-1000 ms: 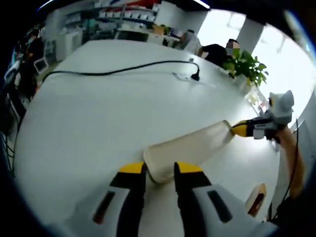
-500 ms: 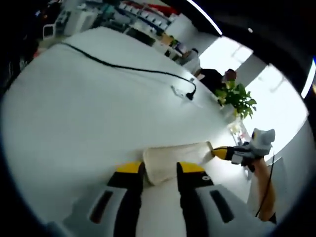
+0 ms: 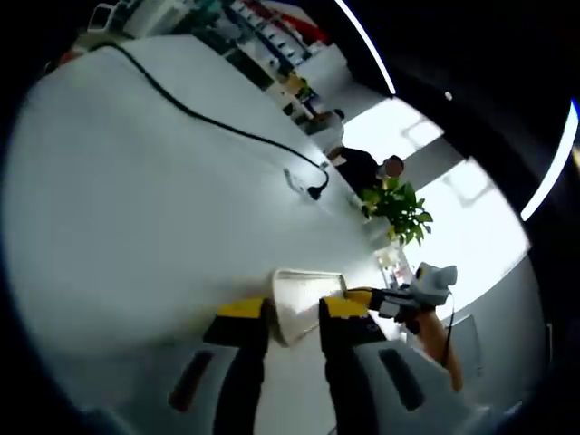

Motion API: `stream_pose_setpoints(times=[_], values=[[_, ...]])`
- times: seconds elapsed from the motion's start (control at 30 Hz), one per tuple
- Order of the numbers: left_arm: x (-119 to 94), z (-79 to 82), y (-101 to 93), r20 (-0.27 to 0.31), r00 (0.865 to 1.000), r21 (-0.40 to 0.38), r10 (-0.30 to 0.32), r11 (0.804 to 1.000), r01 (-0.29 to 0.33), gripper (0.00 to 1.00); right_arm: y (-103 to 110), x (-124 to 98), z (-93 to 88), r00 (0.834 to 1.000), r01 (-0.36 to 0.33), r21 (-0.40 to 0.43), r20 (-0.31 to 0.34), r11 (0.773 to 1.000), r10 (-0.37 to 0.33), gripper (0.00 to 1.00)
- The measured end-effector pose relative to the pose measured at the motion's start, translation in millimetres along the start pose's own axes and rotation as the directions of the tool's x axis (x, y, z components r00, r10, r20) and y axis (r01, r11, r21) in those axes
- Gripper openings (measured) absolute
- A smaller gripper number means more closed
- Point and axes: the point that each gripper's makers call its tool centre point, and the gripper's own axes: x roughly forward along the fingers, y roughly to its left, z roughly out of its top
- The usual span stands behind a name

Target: Arrange the utensils inside the cutlery case until each visible utensil rests in its matching compartment.

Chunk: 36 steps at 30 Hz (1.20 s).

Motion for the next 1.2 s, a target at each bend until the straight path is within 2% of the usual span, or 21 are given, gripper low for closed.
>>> stream_pose_setpoints(times=[0.17, 0.27, 0.37, 0.43, 0.53, 0.6, 0.67, 0.8, 0.93, 1.1, 1.13, 1.2], values=[[10.1, -25.4, -24.6, -0.039, 0.998, 0.015, -0.042, 0.999, 0.042, 0.18, 0.2, 0.8, 0.5, 1.0, -0.002, 0.02, 0.0, 1.0, 0.002, 0.03], [14.9, -40.2, -41.9, -0.041, 0.997, 0.012, -0.059, 0.998, 0.059, 0.16, 1.0, 0.4, 0.5, 1.0, 0.0, 0.017, -0.003, 1.0, 0.0, 0.03], [16.1, -45.4, -44.3, -0.048, 0.997, 0.031, -0.055, 0.998, 0.057, 0.13, 1.6, 0.1, 0.2, 1.0, -0.001, 0.02, -0.003, 1.0, 0.002, 0.03], [15.7, -49.6, -48.4, -0.049, 0.996, 0.001, -0.079, 0.997, 0.079, 0.12, 2.0, -0.1, 0.1, 1.0, -0.003, 0.024, 0.0, 1.0, 0.003, 0.03], [13.6, -53.1, -47.8, -0.038, 0.997, -0.025, -0.071, 0.997, 0.07, 0.1, 0.1, 0.9, 3.0, 1.0, -0.006, 0.028, 0.001, 1.0, 0.006, 0.03], [11.9, -56.0, -47.0, -0.028, 0.997, -0.057, -0.067, 0.996, 0.066, 0.05, -1.0, 0.9, 4.4, 1.0, -0.009, 0.03, 0.002, 1.0, 0.009, 0.03], [10.6, -57.2, -49.8, -0.012, 0.996, -0.056, -0.085, 0.995, 0.084, 0.04, -1.3, 0.1, 4.0, 1.0, -0.014, 0.039, 0.004, 0.999, 0.014, 0.03], [6.5, -68.8, -54.4, -0.022, 0.993, -0.087, -0.117, 0.99, 0.115, 0.03, -6.0, 1.2, 9.0, 0.999, -0.044, 0.066, -0.002, 0.997, 0.045, 0.04], [2.8, -79.8, -58.6, -0.022, 0.992, -0.064, -0.121, 0.991, 0.12, 0.02, -8.8, 3.6, 15.6, 0.998, -0.068, 0.039, 0.006, 0.997, 0.068, 0.04], [3.2, -79.7, -57.5, -0.02, 0.992, -0.046, -0.127, 0.991, 0.126, 0.02, -10.9, 4.3, 20.1, 0.994, -0.102, -0.012, 0.032, 0.995, 0.102, 0.04], [3.0, -79.9, -57.8, -0.021, 0.991, -0.043, -0.131, 0.991, 0.13, 0.02, -10.1, 4.1, 21.0, 0.992, -0.123, -0.059, 0.034, 0.991, 0.125, 0.04], [3.0, -78.7, -58.3, -0.016, 0.991, -0.032, -0.131, 0.991, 0.131, 0.02, -10.7, 4.7, 21.1, 0.99, -0.125, -0.025, 0.055, 0.992, 0.126, 0.05]])
